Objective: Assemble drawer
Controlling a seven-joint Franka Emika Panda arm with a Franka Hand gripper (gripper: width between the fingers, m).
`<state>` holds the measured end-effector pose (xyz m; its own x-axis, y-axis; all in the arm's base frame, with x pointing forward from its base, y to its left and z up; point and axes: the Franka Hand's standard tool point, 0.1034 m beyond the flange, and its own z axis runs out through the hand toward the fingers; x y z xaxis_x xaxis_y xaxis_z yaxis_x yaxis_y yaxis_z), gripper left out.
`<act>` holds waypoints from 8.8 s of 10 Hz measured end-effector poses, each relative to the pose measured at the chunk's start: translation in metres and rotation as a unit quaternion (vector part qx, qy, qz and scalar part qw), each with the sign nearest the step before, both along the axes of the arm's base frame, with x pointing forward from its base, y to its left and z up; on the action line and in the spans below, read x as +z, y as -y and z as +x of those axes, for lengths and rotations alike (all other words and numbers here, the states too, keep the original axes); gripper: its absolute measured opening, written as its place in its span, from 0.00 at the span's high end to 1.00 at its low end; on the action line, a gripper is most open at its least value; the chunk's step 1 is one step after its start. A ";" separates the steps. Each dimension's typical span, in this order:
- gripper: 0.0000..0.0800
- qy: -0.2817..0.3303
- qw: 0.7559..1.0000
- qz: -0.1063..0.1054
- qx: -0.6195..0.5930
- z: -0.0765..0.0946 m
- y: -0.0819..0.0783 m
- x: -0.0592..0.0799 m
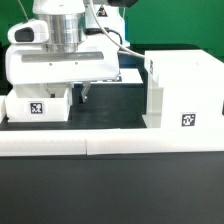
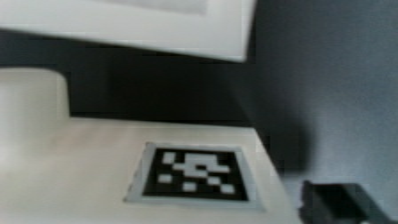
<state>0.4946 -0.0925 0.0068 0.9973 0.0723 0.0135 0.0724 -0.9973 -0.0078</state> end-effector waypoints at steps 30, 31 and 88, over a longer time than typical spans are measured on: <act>0.95 -0.018 0.860 -0.009 0.510 0.037 -0.051 0.024; 0.95 -0.018 0.844 -0.012 0.535 0.038 -0.055 0.024; 0.95 -0.011 0.749 -0.040 0.662 0.054 -0.097 0.006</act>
Offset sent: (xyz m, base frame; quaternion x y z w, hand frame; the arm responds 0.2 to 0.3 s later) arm 0.0000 0.0000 0.0000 0.0000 0.0000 0.0000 1.0000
